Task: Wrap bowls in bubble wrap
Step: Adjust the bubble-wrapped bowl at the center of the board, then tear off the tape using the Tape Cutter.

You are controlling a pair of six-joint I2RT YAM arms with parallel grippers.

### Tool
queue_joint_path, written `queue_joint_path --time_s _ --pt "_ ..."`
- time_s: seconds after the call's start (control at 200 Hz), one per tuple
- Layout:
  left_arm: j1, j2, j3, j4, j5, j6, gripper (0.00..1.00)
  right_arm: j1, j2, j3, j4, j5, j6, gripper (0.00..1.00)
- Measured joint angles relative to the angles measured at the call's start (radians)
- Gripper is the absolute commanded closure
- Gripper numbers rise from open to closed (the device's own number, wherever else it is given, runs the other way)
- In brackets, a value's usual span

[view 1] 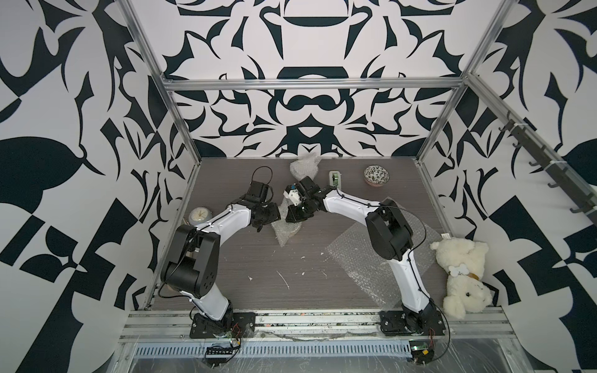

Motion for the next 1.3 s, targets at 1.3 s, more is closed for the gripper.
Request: queue_joint_path --time_s 1.3 --pt "0.000 0.087 -0.046 0.089 0.048 -0.045 0.37 -0.549 -0.019 -0.071 0.094 -0.137 0.116 0.68"
